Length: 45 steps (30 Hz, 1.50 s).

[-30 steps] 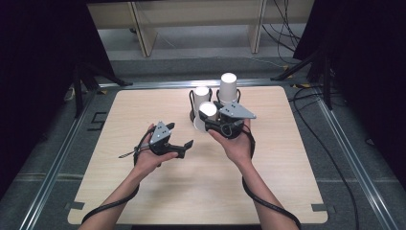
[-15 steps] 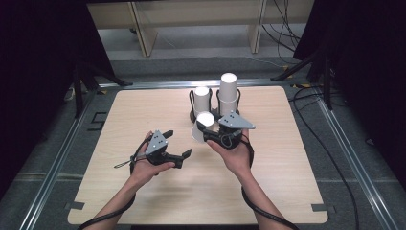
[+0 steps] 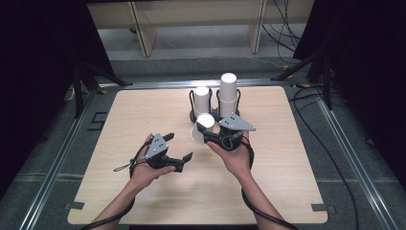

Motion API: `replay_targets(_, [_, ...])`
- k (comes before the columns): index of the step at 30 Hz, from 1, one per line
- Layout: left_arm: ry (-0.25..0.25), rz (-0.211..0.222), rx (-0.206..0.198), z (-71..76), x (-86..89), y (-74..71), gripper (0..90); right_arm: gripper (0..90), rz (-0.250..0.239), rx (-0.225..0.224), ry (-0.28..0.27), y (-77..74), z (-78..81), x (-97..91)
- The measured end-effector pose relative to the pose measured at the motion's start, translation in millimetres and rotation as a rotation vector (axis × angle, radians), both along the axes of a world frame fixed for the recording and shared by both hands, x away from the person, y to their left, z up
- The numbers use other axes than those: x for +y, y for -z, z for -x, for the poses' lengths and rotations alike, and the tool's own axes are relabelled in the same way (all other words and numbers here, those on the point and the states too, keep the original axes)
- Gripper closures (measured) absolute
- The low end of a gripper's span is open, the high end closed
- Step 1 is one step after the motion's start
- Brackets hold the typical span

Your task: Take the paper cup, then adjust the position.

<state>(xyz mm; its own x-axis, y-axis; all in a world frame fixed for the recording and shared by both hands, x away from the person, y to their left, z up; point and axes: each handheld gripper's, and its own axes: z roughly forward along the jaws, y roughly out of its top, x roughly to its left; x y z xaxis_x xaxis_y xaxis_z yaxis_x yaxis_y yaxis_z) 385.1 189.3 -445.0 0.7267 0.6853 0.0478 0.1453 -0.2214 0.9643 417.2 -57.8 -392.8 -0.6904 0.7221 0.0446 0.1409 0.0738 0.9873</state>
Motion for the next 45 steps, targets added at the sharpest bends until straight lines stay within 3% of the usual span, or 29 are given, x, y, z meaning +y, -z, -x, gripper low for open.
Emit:
replay_targets(6, [-0.001,0.019,-0.007,0.8,-0.4,2.0,0.0,36.3,0.021,-0.011,-0.001,-1.2,-2.2,0.4])
replay_targets(7, [-0.006,0.005,0.0,1.4,-0.4,1.4,0.0,36.3,-0.005,-0.007,-0.011,-0.7,-2.2,1.4])
replay_targets(8, [-0.007,0.007,0.001,1.3,-0.9,1.5,0.0,36.3,0.003,0.007,-0.001,-1.8,-0.6,0.1])
replay_targets(10, [-0.006,0.009,0.001,1.7,-2.2,1.5,0.0,36.3,0.005,-0.018,0.001,-2.2,-1.9,-2.1])
replay_targets(17, [-0.003,0.014,-0.01,8.4,-0.7,-0.8,0.0,36.3,-0.006,-0.024,0.001,-2.7,-1.3,-1.8])
replay_targets(19, [-0.006,0.011,-0.008,9.5,0.6,-1.2,0.0,36.3,-0.011,-0.007,-0.007,-3.3,1.1,-1.0])
replay_targets(21, [-0.007,0.009,-0.013,9.7,1.1,-1.1,0.0,36.3,-0.001,-0.026,-0.01,-3.2,0.0,-1.2])
replay_targets(22, [-0.009,0.012,-0.011,9.8,1.3,-0.8,0.0,36.3,-0.009,0.004,-0.029,-3.2,0.7,0.0])
replay_targets(26, [-0.012,0.039,-0.014,8.1,0.8,2.9,0.0,36.3,-0.032,0.027,-0.039,0.2,-0.9,2.3])
replay_targets(27, [-0.015,0.022,-0.008,8.6,1.3,2.8,0.0,36.3,-0.018,0.037,-0.038,1.5,-1.0,1.9])
replay_targets(33, [-0.006,0.027,-0.001,6.6,-5.4,7.0,0.0,36.4,-0.026,0.05,-0.044,5.4,0.6,-0.6])
replay_targets(34, [-0.003,0.029,-0.002,4.9,-6.6,7.5,0.0,36.4,-0.016,0.033,-0.033,5.1,0.4,-2.4])
replay_targets(35, [-0.004,0.025,0.002,3.7,-7.5,7.4,0.0,36.4,-0.014,0.059,-0.035,4.4,1.5,-3.7])
replay_targets(38, [0.006,0.029,0.0,-0.3,-12.4,7.6,0.0,36.3,-0.013,0.034,-0.034,4.9,-1.2,-6.9])
replay_targets(41, [0.018,0.036,-0.002,-1.2,-17.0,7.7,0.0,36.4,-0.029,0.056,-0.028,4.9,0.6,-8.3])
replay_targets(43, [0.022,0.025,0.006,0.4,-18.7,7.9,0.0,36.4,-0.034,0.069,-0.021,5.8,2.2,-9.1])
replay_targets(45, [0.025,0.017,0.006,1.6,-18.9,8.4,0.0,36.4,-0.033,0.052,-0.022,7.3,1.6,-8.9])
